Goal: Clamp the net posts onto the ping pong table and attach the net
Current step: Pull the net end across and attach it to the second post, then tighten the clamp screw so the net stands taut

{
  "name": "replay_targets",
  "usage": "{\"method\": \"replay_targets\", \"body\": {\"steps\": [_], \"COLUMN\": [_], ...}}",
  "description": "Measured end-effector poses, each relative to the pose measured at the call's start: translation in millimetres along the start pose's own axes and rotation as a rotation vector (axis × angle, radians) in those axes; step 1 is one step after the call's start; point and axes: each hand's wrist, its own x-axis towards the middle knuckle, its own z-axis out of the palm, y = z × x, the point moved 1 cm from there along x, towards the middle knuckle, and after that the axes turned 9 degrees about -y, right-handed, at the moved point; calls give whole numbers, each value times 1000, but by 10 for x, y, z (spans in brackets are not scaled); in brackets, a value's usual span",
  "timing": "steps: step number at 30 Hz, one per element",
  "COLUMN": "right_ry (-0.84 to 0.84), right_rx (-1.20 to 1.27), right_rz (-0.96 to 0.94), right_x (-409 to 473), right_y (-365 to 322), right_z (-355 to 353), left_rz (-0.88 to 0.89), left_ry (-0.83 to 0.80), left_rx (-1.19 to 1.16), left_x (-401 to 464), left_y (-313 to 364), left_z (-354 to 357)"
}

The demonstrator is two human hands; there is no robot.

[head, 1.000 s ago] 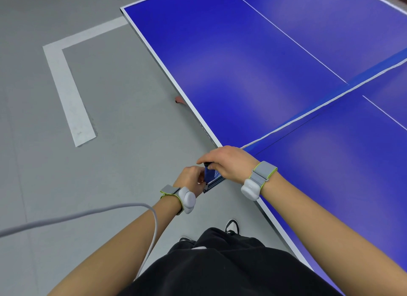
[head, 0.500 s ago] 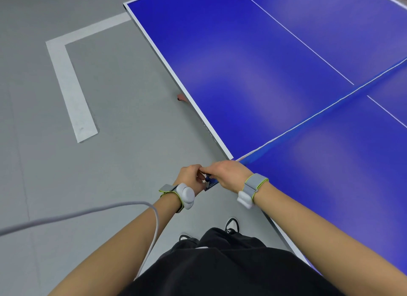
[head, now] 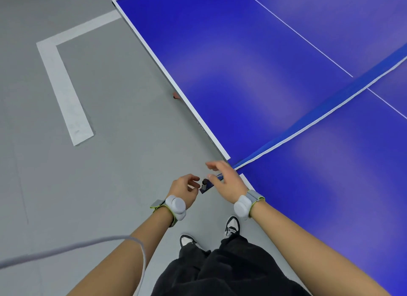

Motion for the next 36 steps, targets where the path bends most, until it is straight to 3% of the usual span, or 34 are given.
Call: {"method": "replay_targets", "body": {"steps": [4,8,14,20,30,36], "right_ry": [387,628,752,876,664,464], "right_rx": [564,847,1241,1519,1461,1287], "right_rz": [129,291,585,603,616,687], "right_x": [1,-135,-726,-1408,-1984,-1251], "right_y": [81,346,698,702,635,1407], "right_z": [-112,-157,119,525,559,982], "left_rz": [-100,-153,-121,-43,38,88], "left_ry": [26,-16,-120,-197,-188,-47], "left_rx": [-78,-120,-140,-77,-76,-157], "left_x": [44,79,-32,-410,-707,-239], "left_y": [-311,-582,-825,-976,-904,-734], "left_z": [158,323,451,288,153,564]}}
